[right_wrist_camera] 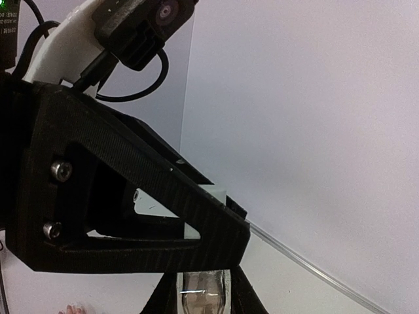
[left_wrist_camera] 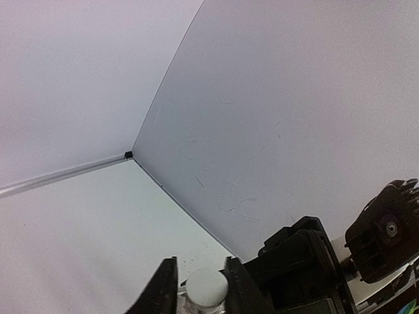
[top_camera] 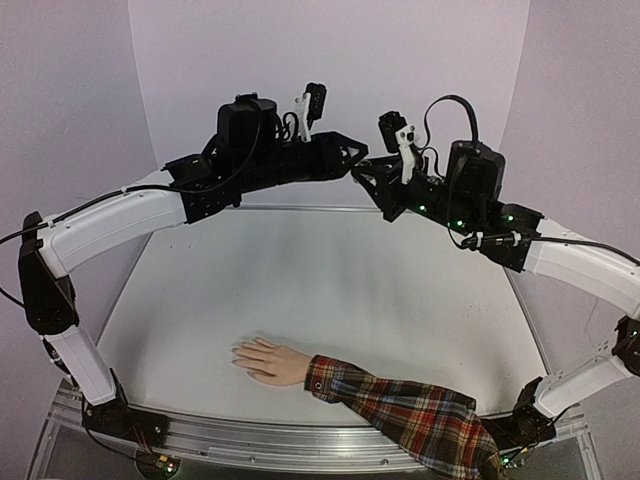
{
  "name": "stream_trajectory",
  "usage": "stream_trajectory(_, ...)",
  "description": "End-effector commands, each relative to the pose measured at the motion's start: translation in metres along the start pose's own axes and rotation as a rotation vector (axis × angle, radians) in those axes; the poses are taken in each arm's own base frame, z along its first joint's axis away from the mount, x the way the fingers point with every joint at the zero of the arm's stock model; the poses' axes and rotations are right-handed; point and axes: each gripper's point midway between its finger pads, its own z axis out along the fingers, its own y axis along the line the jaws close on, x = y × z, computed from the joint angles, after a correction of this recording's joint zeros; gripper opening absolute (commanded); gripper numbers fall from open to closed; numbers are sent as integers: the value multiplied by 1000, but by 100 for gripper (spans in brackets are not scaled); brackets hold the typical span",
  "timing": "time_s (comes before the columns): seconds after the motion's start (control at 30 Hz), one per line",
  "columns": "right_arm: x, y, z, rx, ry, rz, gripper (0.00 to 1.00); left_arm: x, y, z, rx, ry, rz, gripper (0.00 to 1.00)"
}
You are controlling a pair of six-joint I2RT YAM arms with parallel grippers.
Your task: Paint the nails
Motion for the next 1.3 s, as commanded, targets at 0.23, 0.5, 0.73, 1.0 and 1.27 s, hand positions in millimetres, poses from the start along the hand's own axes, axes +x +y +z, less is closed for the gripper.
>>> stream_trajectory(0.23, -37, 6, -8, -33, -89, 8, 0, -6, -67, -11, 330, 26, 110, 0)
stream_trajectory(0.5, -61, 118, -113, -964, -236, -19, 0, 59, -156, -121, 1193, 317, 337, 0)
stream_trajectory(0.73, -65, 135, -160, -1139, -266, -27, 0, 57, -153, -122, 1256, 332, 338, 0)
stream_trajectory(1.0, -49, 105, -123, -791, -249, -73, 0, 28, -138, -92, 993, 244, 268, 39)
stream_trajectory(1.27, -18, 33, -64, -284, -105, -58, 0, -1, -93, -72, 528, 133, 174, 74)
